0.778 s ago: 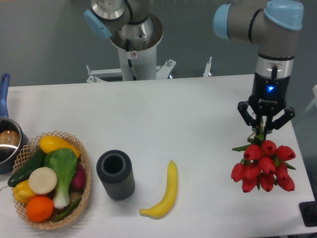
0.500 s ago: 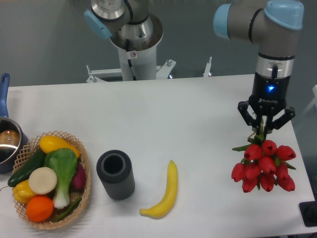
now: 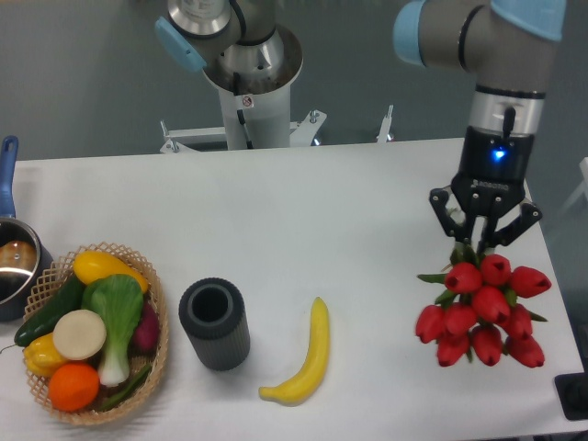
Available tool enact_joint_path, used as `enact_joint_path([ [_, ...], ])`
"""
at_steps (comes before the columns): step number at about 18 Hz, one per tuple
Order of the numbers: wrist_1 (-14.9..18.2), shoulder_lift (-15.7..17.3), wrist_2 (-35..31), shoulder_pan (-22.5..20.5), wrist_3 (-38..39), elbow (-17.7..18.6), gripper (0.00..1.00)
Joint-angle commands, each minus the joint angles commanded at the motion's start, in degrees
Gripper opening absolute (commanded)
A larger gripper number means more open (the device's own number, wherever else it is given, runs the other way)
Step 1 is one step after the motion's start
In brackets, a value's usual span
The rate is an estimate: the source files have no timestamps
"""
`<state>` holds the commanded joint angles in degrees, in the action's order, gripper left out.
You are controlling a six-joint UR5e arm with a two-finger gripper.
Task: Insert the flowers into the vase
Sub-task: 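Carry the held tulips over toward the black vase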
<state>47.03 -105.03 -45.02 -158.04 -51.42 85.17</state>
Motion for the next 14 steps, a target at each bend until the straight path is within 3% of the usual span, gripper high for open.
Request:
enact_joint_path([
  [3, -2.20, -0.52, 5.89, 3.77, 1.15, -0.18, 0.13],
  [8, -3.08, -0.79, 13.19, 9.49, 1.15, 0.62, 0.13],
  [14, -3.78, -1.40, 16.01, 16.35, 0.80, 1.05, 0.13],
])
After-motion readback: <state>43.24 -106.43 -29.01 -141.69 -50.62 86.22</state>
